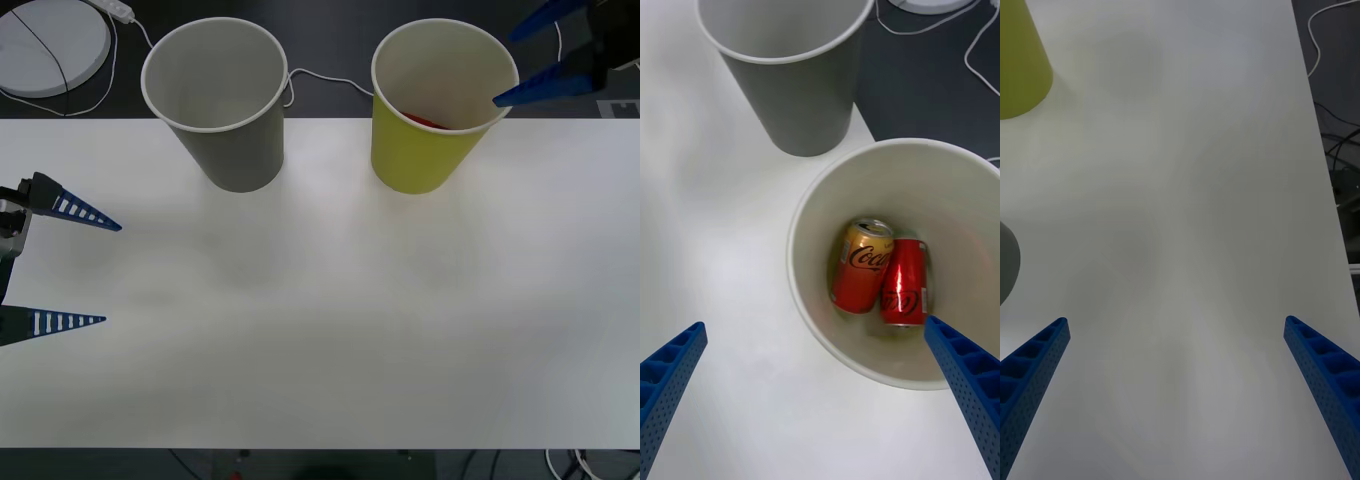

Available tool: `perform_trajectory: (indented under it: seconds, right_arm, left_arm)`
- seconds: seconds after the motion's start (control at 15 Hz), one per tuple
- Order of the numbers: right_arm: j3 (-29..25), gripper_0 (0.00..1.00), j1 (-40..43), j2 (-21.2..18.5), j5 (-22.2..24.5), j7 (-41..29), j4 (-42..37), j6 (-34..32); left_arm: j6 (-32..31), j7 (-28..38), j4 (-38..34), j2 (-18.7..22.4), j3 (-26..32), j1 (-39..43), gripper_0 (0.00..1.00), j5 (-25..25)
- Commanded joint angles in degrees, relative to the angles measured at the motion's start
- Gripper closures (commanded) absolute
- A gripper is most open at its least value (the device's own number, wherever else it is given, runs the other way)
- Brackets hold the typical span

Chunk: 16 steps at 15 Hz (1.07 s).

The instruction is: Put the can into the green bin and the plastic bottle into the gray bin

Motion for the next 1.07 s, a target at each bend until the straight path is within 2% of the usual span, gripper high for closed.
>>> perform_trajectory:
  seconds: [0.07, 0.4, 0.67, 0.87, 1.07]
  right_arm:
    - [-5.8, 0.00, 7.9, -1.1, -3.4, 6.9, -4.5, 0.0]
    - [-15.3, 0.00, 22.8, -1.4, -8.1, 20.7, -12.0, 0.0]
    - [-19.9, 0.00, 33.4, -0.7, -13.3, 30.4, -13.9, 0.0]
    - [-24.1, 0.00, 40.5, 1.3, -14.0, 36.1, -15.7, 0.0]
    - [-27.7, 0.00, 47.2, 3.9, -12.9, 37.6, -19.1, 0.0]
  left_arm:
    - [0.0, 0.0, 0.0, 0.0, 0.0, 0.0, 0.00, 0.0]
    - [0.0, 0.0, 0.0, 0.0, 0.0, 0.0, 0.00, 0.0]
    - [0.0, 0.0, 0.0, 0.0, 0.0, 0.0, 0.00, 0.0]
    - [0.0, 0.0, 0.0, 0.0, 0.0, 0.0, 0.00, 0.0]
    - [0.0, 0.0, 0.0, 0.0, 0.0, 0.0, 0.00, 0.0]
